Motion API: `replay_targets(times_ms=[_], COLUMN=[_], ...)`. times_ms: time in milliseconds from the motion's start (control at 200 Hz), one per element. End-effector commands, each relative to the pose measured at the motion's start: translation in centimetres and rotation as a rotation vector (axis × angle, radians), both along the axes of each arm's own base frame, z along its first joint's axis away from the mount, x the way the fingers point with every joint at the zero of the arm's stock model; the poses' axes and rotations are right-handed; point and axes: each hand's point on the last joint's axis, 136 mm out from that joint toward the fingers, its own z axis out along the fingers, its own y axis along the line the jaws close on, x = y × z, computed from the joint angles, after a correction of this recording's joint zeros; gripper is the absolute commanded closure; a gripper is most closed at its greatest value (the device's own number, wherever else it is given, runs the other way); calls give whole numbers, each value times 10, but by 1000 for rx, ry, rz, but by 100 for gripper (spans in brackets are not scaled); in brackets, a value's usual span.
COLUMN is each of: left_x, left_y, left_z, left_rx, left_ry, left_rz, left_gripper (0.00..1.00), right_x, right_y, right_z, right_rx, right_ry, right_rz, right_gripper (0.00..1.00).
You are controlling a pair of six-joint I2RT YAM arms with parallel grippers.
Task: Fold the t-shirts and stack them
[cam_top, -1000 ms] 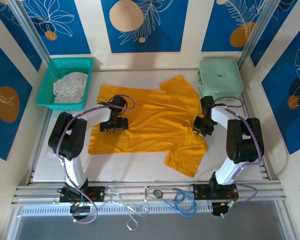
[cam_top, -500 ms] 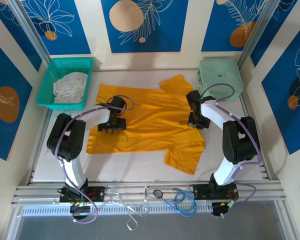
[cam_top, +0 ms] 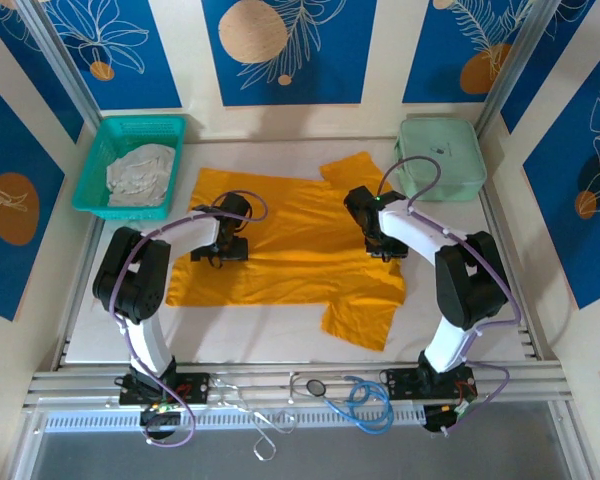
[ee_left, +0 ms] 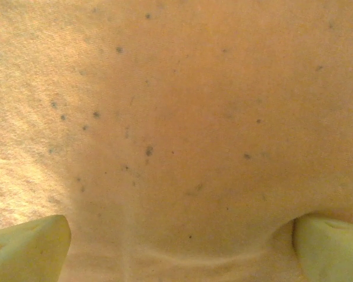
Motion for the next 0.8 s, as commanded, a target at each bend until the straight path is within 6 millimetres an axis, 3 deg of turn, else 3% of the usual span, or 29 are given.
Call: replay_targets(times_ms=[0, 40, 135, 260, 325, 610, 796], left_x=[-20, -20, -20, -19, -19, -24, -28], left_y=[20, 19, 17, 10, 3, 15, 15], left_z=[0, 4, 14, 26, 30, 13, 3], left_rx=[79, 74, 62, 35, 17, 106, 105], left_ry=[84, 79, 64, 46, 39, 87, 104], left_rz=[-16, -26, -44, -63, -78, -66, -64], left_gripper=[0, 1, 1, 1, 1, 1, 1], right_x=[7, 9, 15, 35, 52, 133, 149], right_y=[11, 8, -2, -7, -7, -16, -26], right_z=[13, 20, 35, 44, 43, -5, -34], right_rx=[98, 111, 162, 274, 325, 361, 330], right_ry=[-31, -46, -95, -150, -160, -75, 0], right_rz=[-6, -14, -43, -61, -63, -87, -115], right_gripper=[40, 36, 38, 55, 58, 59, 60])
